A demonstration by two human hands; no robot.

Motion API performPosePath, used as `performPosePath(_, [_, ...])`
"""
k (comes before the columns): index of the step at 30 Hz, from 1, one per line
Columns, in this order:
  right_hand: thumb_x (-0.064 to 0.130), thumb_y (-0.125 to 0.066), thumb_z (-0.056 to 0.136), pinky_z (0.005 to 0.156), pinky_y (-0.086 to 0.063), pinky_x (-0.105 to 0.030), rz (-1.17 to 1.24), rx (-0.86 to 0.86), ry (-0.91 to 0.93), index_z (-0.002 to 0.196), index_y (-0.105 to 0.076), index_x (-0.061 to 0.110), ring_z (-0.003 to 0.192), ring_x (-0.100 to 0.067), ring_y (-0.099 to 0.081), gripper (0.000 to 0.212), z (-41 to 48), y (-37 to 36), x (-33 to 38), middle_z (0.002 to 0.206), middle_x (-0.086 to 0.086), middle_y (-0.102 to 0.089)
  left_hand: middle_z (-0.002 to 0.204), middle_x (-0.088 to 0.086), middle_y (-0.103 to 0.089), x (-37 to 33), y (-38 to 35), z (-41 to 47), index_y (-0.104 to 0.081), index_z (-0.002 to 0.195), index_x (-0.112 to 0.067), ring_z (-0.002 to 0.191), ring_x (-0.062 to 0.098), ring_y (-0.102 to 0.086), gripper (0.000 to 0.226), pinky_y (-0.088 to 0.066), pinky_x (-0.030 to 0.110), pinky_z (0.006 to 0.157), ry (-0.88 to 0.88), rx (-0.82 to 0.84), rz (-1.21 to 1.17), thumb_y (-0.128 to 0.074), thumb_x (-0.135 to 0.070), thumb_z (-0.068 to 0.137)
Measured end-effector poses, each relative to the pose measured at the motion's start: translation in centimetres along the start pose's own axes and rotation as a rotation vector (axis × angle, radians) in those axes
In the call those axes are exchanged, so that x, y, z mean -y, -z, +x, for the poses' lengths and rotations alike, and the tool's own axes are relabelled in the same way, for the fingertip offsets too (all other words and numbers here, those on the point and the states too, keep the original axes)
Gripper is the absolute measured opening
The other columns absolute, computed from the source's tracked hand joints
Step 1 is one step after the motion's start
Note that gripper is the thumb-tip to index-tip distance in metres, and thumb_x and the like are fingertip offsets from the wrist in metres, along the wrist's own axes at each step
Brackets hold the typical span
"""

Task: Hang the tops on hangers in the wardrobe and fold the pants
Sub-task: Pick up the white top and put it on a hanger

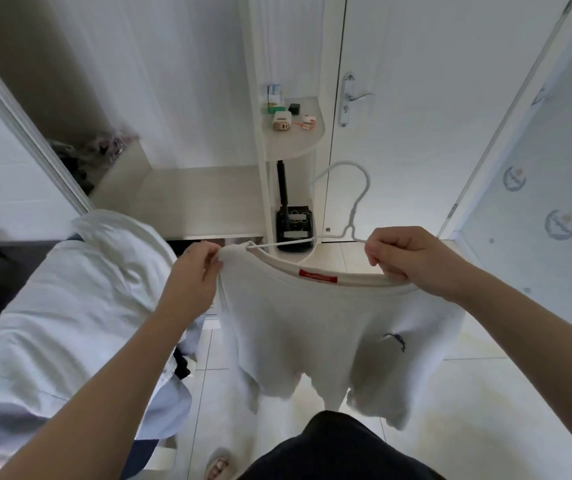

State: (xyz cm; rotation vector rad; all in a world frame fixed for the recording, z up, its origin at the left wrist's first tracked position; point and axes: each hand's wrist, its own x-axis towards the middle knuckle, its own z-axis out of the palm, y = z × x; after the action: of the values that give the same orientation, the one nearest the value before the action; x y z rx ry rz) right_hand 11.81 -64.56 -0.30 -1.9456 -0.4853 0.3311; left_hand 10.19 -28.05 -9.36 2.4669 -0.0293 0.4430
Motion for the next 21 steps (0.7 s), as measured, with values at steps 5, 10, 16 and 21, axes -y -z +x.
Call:
performPosePath(5, [0.017,-0.049,0.105,0.051,-0.024,-0.022,-0.005,0.073,-0.065,0.074,-0.06,0.012,0.056,-0.016,-0.026,0.033,-0.4,0.4,-0.9,0.06,-0.003,-0.033,0.095,-0.006,-0.047,-0.2,-0.1,-0.6,-0.048,0.1,-0.024,0.083,-0.001,-0.046,0.018,-0.033,0.016,0.075,-0.064,0.054,-0.105,-0.043,-0.007,0.099])
performPosePath(10, [0.017,-0.05,0.105,0.049,-0.024,-0.023,0.053,0.05,-0.085,0.075,-0.061,0.009,0.054,-0.017,-0.027,0.032,-0.4,1.2,-1.3,0.056,0.0,-0.035,0.101,-0.004,-0.064,-0.4,1.0,0.9,-0.064,0.109,-0.017,0.092,0.01,-0.054,0.041,-0.038,0.026,0.076,-0.175,0.103,0.079,-0.037,-0.045,0.098])
performPosePath(16, [0.027,-0.056,0.097,0.048,-0.027,-0.018,0.137,0.073,-0.044,0.075,-0.062,0.007,0.053,-0.015,-0.028,0.03,-0.5,1.3,-1.2,0.057,-0.001,-0.034,0.067,-0.001,-0.064,-1.2,3.6,2.9,-0.071,0.075,-0.027,0.06,0.007,-0.053,0.041,-0.042,0.028,0.059,-0.058,0.237,-0.166,-0.057,-0.066,0.076])
performPosePath(21, [0.017,-0.053,0.102,0.049,-0.026,-0.021,0.169,0.044,-0.018,0.077,-0.064,0.008,0.053,-0.015,-0.027,0.029,-0.1,0.5,-0.7,0.057,-0.002,-0.033,0.068,-0.017,-0.056,-3.1,3.9,2.8,-0.066,0.073,-0.035,0.067,0.002,-0.05,0.032,-0.039,0.017,0.063,-0.04,0.341,-0.369,-0.051,-0.059,0.089])
